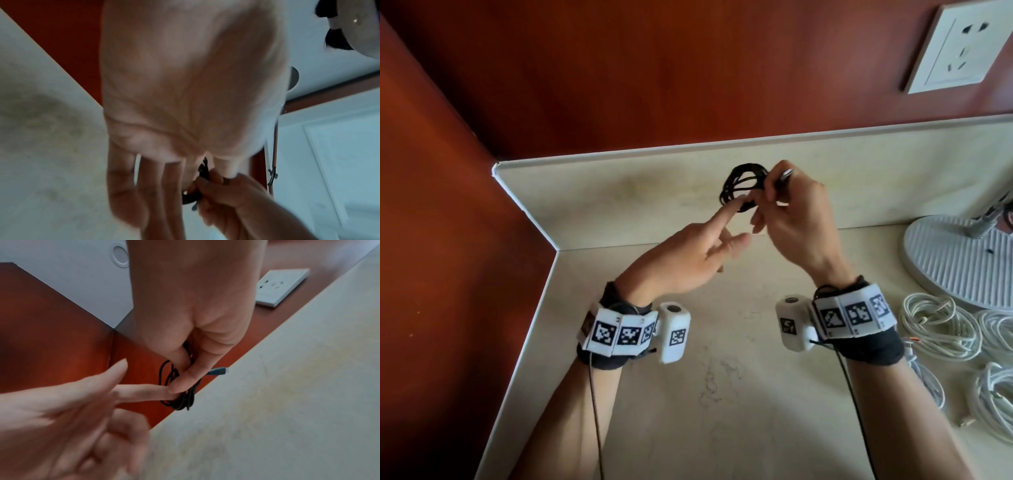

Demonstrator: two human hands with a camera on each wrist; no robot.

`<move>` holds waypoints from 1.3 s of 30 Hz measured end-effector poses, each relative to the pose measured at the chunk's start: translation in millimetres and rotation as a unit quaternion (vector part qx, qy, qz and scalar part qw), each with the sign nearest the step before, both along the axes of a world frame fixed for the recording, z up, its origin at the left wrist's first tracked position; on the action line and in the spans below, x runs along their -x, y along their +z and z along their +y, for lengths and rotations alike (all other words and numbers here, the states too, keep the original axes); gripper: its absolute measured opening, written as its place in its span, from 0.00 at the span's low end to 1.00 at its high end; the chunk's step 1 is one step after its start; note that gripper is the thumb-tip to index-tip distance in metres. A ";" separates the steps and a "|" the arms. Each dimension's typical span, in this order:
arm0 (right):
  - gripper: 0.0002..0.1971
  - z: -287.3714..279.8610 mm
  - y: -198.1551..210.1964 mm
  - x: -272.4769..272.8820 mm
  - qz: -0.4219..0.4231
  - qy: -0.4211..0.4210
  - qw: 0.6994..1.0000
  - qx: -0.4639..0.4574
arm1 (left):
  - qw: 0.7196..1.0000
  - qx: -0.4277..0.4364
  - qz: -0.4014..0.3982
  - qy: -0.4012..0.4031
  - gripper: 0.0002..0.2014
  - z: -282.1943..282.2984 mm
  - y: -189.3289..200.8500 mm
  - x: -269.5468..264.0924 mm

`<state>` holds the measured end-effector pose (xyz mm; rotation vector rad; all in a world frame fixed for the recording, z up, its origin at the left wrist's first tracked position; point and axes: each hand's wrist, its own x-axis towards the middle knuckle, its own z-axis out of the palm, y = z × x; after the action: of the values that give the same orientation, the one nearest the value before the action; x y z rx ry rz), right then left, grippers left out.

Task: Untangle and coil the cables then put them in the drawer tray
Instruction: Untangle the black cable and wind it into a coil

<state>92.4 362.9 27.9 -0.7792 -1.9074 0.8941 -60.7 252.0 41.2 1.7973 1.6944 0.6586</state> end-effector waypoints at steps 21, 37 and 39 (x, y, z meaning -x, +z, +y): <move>0.15 -20.1 9.4 1.9 0.012 0.195 0.976 0.100 | 0.963 -0.227 0.115 0.093 0.12 1.8 3.1 22.6; 0.11 -36.3 10.8 13.3 0.063 0.171 0.983 -0.001 | 0.943 -0.264 0.040 0.196 0.13 5.1 2.1 15.7; 0.12 -35.8 10.4 14.7 0.089 0.141 0.986 0.002 | 0.942 -0.266 0.035 0.202 0.14 5.8 3.7 13.8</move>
<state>77.7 327.1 38.3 -0.4208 -1.8821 1.1018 -74.4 257.9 44.9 1.8331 2.1046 1.3520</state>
